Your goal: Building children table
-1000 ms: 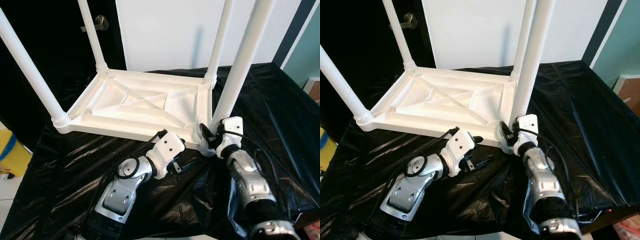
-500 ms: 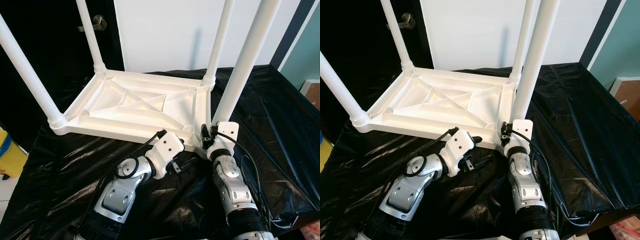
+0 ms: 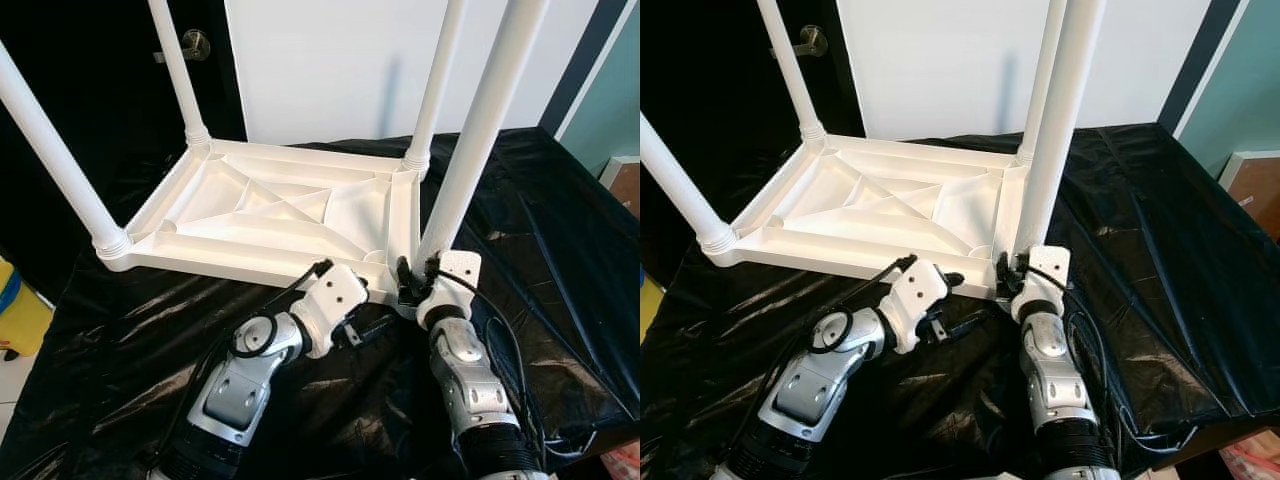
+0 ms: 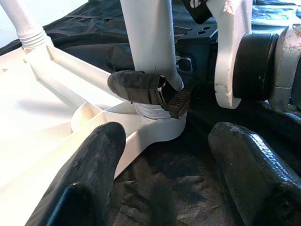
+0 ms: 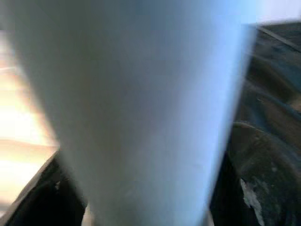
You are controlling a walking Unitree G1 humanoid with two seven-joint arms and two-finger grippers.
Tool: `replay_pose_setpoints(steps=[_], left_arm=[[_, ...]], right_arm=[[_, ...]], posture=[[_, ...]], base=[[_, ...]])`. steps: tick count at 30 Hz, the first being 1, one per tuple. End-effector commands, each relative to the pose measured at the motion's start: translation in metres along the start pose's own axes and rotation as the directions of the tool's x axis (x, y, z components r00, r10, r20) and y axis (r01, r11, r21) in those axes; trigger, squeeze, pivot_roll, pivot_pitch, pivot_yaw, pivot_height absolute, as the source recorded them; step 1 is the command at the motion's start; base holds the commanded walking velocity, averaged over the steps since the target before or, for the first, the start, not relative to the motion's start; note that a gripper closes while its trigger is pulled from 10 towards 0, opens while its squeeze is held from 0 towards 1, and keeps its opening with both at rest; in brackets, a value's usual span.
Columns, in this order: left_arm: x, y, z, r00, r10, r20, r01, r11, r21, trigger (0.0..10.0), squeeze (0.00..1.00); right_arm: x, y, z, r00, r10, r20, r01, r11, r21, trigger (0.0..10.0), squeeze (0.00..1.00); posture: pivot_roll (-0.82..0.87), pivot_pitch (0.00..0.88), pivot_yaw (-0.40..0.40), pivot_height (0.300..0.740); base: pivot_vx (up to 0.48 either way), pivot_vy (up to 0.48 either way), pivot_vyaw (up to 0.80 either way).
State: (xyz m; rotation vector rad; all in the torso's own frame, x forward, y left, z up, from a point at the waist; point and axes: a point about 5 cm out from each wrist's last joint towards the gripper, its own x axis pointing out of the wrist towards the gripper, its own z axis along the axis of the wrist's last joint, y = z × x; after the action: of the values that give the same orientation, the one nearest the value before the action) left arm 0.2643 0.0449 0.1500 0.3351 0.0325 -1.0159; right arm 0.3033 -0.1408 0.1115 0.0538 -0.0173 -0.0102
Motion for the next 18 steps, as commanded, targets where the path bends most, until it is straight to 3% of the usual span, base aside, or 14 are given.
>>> replay_pose_setpoints(steps=[1, 2, 5, 8, 10, 13, 14, 15, 17, 18], left_arm=[[0.000, 0.002, -0.002, 0.999, 0.043, -0.013, -0.043, 0.999, -0.009, 10.0, 0.00], [0.000, 0.002, -0.002, 0.999, 0.043, -0.013, -0.043, 0.999, -0.009, 10.0, 0.00], [0.000, 0.002, -0.002, 0.999, 0.043, -0.013, -0.043, 0.999, -0.009, 10.0, 0.00], [0.000, 0.003, -0.001, 0.999, 0.039, -0.013, -0.039, 0.999, -0.008, 10.0, 0.00], [0.000, 0.003, -0.001, 0.999, 0.039, -0.013, -0.039, 0.999, -0.008, 10.0, 0.00], [0.001, 0.003, -0.001, 0.999, 0.032, -0.013, -0.032, 0.999, -0.005, 10.0, 0.00], [0.001, 0.003, -0.001, 0.999, 0.032, -0.013, -0.032, 0.999, -0.005, 10.0, 0.00], [0.001, 0.003, -0.001, 1.000, 0.027, -0.013, -0.027, 1.000, -0.003, 10.0, 0.00], [0.001, 0.003, -0.001, 1.000, 0.027, -0.013, -0.027, 1.000, -0.003, 10.0, 0.00], [0.002, 0.003, 0.000, 1.000, 0.020, -0.011, -0.020, 1.000, -0.001, 10.0, 0.00]], right_arm=[[0.000, -0.002, 0.005, 0.998, 0.068, 0.017, -0.069, 0.998, 0.009, 10.0, 1.00], [0.000, -0.006, 0.007, 0.993, 0.119, 0.023, -0.119, 0.993, 0.002, 10.0, 0.00], [0.000, -0.010, 0.009, 0.987, 0.162, 0.023, -0.161, 0.987, -0.006, 10.0, 0.00], [0.002, -0.014, 0.011, 0.956, 0.291, 0.018, -0.290, 0.956, -0.045, 10.0, 0.00], [0.002, -0.014, 0.011, 0.956, 0.291, 0.018, -0.290, 0.956, -0.045, 10.0, 0.00], [0.006, -0.016, 0.014, 0.909, 0.417, 0.002, -0.415, 0.905, -0.096, 10.0, 0.00], [0.006, -0.016, 0.014, 0.909, 0.417, 0.002, -0.415, 0.905, -0.096, 10.0, 0.00], [0.009, -0.015, 0.015, 0.881, 0.473, -0.008, -0.471, 0.875, -0.112, 10.0, 0.00], [0.009, -0.015, 0.015, 0.881, 0.473, -0.008, -0.471, 0.875, -0.112, 10.0, 0.00], [0.012, -0.015, 0.016, 0.858, 0.513, -0.019, -0.511, 0.849, -0.138, 10.0, 0.00]], posture=[[-0.04, 0.000, -0.016, 0.740], [-0.04, 0.000, -0.015, 0.740], [-0.04, 0.000, -0.012, 0.740], [-0.05, 0.000, -0.004, 0.740], [-0.05, 0.000, -0.004, 0.740], [-0.06, 0.000, 0.007, 0.740], [-0.06, 0.000, 0.007, 0.740], [-0.06, 0.000, 0.012, 0.740], [-0.06, 0.000, 0.012, 0.740], [-0.06, 0.000, 0.015, 0.740]], base=[[0.000, 0.000, 0.00], [0.000, 0.000, 0.00], [0.000, 0.000, 0.00], [0.000, 0.000, 0.00], [0.000, 0.000, 0.00], [0.000, 0.000, 0.00], [0.000, 0.000, 0.00], [0.000, 0.000, 0.00], [0.000, 0.000, 0.00], [0.000, 0.000, 0.00]])
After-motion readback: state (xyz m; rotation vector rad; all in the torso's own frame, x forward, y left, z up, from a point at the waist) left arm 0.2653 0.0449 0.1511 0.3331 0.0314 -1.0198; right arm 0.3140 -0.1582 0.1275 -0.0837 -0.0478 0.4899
